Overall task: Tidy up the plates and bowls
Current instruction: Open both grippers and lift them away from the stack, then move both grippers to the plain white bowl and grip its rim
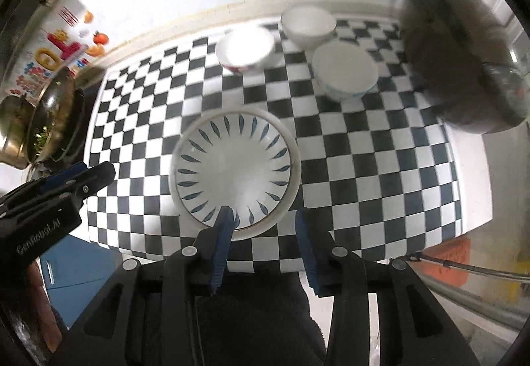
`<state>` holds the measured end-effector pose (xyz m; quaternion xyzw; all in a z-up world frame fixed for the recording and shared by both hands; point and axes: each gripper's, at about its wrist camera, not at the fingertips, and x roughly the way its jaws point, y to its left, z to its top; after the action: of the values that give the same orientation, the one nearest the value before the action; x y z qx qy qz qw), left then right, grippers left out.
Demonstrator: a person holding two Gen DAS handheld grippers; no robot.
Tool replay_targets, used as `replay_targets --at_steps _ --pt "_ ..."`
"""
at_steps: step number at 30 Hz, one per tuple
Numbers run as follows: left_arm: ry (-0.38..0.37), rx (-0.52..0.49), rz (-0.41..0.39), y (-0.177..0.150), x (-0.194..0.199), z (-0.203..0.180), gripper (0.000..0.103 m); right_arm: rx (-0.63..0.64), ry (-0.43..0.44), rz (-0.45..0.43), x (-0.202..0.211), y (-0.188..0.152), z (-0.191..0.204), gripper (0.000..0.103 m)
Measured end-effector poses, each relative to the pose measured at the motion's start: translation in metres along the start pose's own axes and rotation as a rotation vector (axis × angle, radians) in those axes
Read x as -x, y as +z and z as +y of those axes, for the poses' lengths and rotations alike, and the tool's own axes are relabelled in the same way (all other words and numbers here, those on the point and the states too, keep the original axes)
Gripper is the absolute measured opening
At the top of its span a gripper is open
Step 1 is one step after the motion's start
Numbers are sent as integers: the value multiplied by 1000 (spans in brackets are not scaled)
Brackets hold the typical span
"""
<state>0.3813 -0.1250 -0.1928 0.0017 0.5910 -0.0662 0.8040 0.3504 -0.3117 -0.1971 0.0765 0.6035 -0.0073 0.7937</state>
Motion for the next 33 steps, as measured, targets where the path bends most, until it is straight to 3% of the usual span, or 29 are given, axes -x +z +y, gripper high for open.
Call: replay_targets --at_steps 3,8,18,22,24,33 --pt "22 22 -25 -8 20 -3 45 11 11 -28 24 -7 -1 42" --pt "-4 58 -15 -23 38 -10 45 50 35 -44 49 -15 -2 42" --pt "-23 60 4 -44 40 -33 45 75 48 -33 58 -18 -19 43" --pt "-61 30 -12 -35 38 -42 45 40 83 -58 56 -9 -32 82" --pt "-73 -5 -22 -28 33 -48 52 16 99 -90 54 -1 -40 91" --pt "-152 -74 -20 32 -13 -61 56 -168 104 -186 24 49 -94 96"
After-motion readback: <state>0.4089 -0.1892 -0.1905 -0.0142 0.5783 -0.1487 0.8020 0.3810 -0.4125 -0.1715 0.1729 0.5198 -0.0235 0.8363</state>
